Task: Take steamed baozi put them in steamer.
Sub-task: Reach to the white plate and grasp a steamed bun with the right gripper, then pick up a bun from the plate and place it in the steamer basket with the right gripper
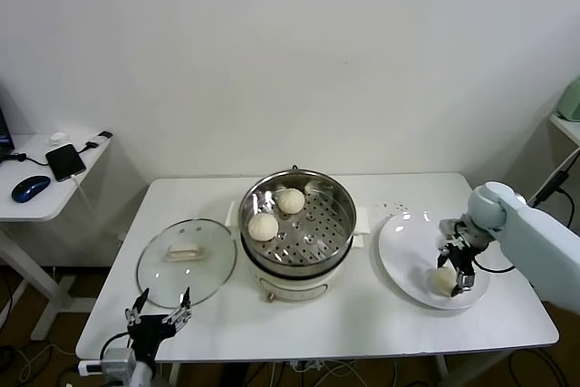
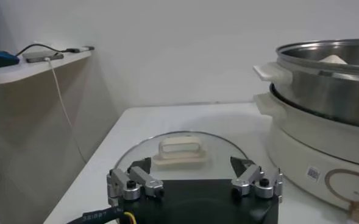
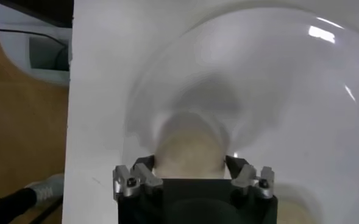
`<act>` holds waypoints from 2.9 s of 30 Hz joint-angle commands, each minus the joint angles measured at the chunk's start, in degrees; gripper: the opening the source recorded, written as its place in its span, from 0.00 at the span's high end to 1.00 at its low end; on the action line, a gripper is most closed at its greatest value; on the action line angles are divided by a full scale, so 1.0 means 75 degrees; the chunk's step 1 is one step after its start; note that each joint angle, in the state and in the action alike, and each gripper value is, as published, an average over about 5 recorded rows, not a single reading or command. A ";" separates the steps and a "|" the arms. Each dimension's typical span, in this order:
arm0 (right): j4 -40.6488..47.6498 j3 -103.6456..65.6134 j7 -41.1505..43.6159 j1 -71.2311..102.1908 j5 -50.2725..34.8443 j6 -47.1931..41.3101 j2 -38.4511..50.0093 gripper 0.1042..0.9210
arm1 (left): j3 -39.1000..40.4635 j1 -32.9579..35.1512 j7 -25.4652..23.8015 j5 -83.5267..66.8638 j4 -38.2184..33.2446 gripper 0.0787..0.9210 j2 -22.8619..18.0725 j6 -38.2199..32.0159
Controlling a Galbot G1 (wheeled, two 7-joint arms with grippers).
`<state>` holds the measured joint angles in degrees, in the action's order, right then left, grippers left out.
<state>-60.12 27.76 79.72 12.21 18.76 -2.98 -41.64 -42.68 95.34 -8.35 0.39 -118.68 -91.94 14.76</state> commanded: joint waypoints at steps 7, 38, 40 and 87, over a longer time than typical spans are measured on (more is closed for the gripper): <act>-0.0177 0.0723 0.0115 -0.1376 -0.0606 -0.0108 0.0314 0.48 | 0.0036 -0.0119 0.0002 0.0018 0.0038 0.12 0.0009 -0.0010; 0.0418 0.5791 0.0737 -0.6689 -0.4885 0.5492 -0.4256 0.48 | 0.0069 -0.0366 0.0289 0.0302 0.0140 0.12 -0.0141 -0.0308; 0.0265 0.5665 0.0726 -0.6478 -0.4310 0.6138 -0.4312 0.48 | 0.0067 -0.0359 0.0294 0.0298 0.0123 0.12 -0.0150 -0.0313; -0.1243 0.5233 0.0086 -0.4701 -0.2004 0.5538 -0.4657 0.45 | 0.0182 -0.0469 0.0212 0.0041 0.0137 0.12 -0.0249 -0.0203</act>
<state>-68.80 66.58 80.55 -23.02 6.54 42.27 -76.51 -41.48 91.85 -6.70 0.85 -117.59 -92.19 13.16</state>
